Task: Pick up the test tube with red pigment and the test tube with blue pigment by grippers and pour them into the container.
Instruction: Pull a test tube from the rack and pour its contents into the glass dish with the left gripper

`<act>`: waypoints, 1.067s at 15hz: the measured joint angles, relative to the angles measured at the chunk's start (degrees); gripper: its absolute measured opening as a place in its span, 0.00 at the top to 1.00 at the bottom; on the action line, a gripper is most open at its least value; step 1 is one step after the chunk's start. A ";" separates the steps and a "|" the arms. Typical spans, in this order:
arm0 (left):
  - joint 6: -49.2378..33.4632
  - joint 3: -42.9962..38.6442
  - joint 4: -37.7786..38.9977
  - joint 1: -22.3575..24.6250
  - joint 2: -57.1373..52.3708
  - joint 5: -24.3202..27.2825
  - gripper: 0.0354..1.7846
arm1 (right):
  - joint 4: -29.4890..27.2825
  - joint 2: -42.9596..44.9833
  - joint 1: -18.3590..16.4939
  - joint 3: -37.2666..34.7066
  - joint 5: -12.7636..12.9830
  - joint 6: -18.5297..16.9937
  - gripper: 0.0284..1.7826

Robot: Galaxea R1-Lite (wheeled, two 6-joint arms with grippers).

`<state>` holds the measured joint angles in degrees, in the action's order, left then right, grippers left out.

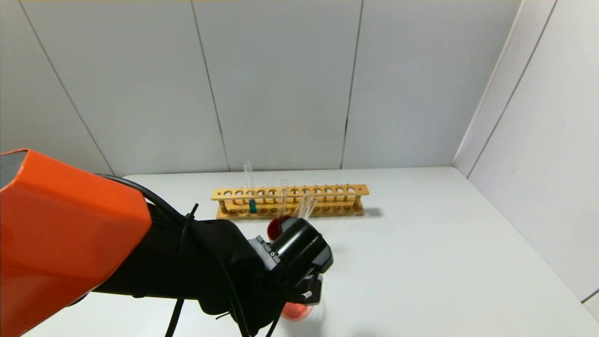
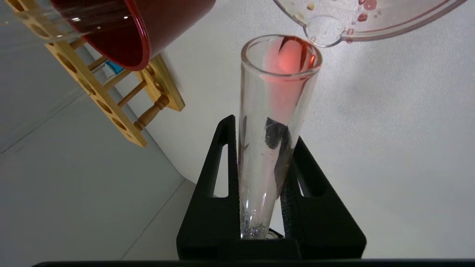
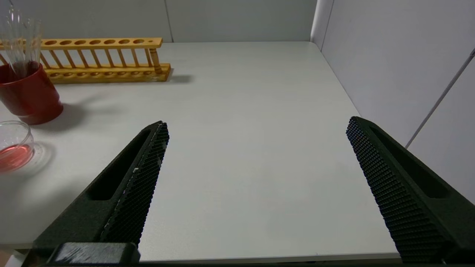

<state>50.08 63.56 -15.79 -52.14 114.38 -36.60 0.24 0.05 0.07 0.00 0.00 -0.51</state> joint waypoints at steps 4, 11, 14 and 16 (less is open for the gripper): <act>0.02 0.46 -0.63 -0.32 0.30 0.00 0.82 | 0.00 0.00 0.00 0.00 0.00 0.00 0.02; 0.02 2.12 -3.63 -0.67 1.16 -1.44 0.82 | 0.00 0.00 0.00 0.00 0.00 0.00 0.02; 0.05 3.94 -3.83 -1.02 2.35 -1.41 0.82 | 0.00 0.00 0.02 0.00 0.00 0.00 0.02; 0.02 4.40 -4.46 -1.08 3.10 -1.49 0.82 | 0.00 0.00 0.00 0.00 0.00 0.00 0.02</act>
<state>50.10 67.96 -20.25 -53.22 117.48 -38.08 0.24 0.05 0.07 0.00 0.00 -0.51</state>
